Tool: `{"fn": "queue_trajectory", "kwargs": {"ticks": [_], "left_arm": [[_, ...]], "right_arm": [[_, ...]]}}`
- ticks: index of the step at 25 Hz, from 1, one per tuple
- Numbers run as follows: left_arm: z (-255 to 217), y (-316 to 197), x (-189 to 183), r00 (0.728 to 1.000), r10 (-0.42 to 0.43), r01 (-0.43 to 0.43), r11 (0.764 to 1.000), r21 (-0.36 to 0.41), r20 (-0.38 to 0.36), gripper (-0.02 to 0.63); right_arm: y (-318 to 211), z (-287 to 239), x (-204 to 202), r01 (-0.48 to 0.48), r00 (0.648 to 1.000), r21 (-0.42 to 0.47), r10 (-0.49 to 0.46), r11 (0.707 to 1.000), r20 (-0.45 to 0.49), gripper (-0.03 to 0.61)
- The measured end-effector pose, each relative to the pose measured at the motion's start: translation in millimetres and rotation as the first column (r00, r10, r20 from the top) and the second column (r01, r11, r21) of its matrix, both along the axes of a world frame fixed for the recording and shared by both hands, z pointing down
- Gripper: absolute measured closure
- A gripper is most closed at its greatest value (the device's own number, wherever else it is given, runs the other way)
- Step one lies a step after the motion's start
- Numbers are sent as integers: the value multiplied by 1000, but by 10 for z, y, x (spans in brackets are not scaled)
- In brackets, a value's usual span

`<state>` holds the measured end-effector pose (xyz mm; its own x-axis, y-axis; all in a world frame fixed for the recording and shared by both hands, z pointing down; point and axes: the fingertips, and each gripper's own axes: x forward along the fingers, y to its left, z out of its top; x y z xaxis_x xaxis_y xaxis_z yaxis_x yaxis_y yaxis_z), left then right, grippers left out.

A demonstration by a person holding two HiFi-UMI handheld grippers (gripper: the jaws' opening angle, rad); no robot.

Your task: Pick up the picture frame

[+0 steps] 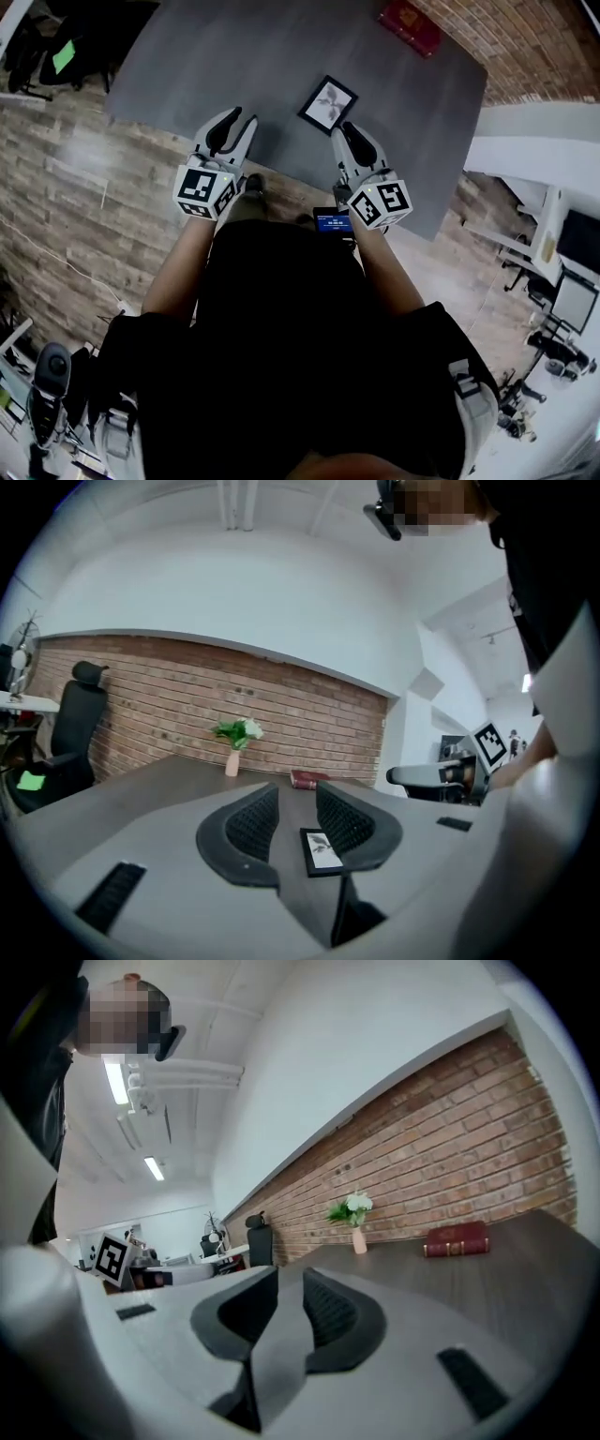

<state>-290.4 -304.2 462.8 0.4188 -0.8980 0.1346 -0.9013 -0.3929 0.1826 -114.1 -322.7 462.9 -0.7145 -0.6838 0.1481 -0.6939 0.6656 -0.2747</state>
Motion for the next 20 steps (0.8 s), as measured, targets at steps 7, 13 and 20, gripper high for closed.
{"fn": "queue_trajectory", "kwargs": {"ticks": [7, 13, 20], "left_arm": [[220, -598, 527, 972, 231, -234, 970, -64, -45, 500], [507, -915, 847, 941, 330, -338, 923, -186, -73, 500], [1123, -1242, 1184, 932, 356, -353, 845, -403, -70, 499]], "right_arm": [[-220, 306, 293, -83, 995, -153, 90, 985, 40, 491], [-391, 555, 566, -186, 979, -219, 200, 958, 42, 491], [-615, 1227, 792, -201, 970, -411, 238, 889, 41, 491]]}}
